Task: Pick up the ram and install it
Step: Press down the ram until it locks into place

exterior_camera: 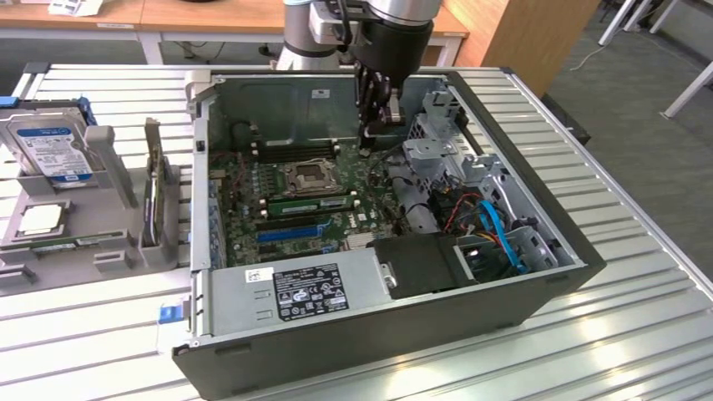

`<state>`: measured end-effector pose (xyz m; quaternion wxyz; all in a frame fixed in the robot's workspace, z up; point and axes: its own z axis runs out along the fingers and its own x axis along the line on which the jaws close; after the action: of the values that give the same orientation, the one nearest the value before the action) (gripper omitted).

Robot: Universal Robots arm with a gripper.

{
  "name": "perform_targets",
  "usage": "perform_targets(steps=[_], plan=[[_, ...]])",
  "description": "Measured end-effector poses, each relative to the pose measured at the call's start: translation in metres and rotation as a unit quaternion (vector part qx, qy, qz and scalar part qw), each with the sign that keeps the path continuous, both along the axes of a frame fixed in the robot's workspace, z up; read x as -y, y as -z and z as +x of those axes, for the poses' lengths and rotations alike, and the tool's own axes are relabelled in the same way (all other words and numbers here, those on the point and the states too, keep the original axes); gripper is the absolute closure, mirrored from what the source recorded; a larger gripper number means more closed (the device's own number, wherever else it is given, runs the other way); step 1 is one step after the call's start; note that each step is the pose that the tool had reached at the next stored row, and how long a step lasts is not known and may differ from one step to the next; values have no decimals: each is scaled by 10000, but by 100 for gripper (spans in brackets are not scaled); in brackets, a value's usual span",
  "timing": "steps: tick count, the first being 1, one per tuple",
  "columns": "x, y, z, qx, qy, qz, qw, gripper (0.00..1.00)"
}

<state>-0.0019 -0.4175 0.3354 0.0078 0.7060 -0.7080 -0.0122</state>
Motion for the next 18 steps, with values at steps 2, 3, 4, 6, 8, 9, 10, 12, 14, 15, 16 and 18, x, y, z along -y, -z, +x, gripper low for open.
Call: perform_targets(steps=[2, 3, 4, 6, 8, 9, 10, 12, 14, 15, 16, 18], plan=[[0, 0, 0, 0, 0, 0, 10000, 90], [0, 0, 0, 0, 0, 0, 10000, 90], [0, 0, 1, 0, -1, 0, 10000, 90], [0, 0, 1, 0, 0, 0, 10000, 90], [0, 0, 1, 0, -1, 0, 10000, 90], [0, 3, 0, 1, -1, 1, 10000, 90], [1, 9, 1, 3, 0, 1, 10000, 90], [0, 32, 1, 7, -1, 0, 10000, 90], [0, 56, 1, 10, -1, 0, 10000, 90], [0, 67, 1, 11, -1, 0, 10000, 90], [0, 78, 1, 13, -1, 1, 10000, 90], [0, 96, 1, 14, -1, 0, 10000, 90]])
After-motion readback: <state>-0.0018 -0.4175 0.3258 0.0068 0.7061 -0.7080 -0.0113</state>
